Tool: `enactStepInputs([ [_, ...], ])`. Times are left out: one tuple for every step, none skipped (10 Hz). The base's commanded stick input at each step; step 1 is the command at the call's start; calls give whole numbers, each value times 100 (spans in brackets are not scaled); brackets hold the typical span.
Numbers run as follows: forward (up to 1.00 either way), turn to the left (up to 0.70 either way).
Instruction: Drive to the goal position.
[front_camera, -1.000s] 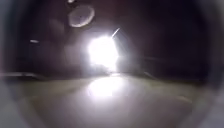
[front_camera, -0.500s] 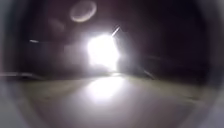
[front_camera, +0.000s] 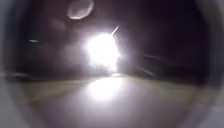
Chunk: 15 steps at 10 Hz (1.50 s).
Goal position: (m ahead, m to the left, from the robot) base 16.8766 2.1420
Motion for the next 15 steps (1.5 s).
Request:
enactStepInputs([
  [100, 13],
  [100, 16],
  [100, 9],
  [100, 7],
  [100, 5],
  [100, 5],
  [100, 4],
  [100, 4],
  [100, 4],
  [100, 4],
  [100, 4],
  [100, 6],
  [100, 11],
  [100, 14],
  [100, 5],
])
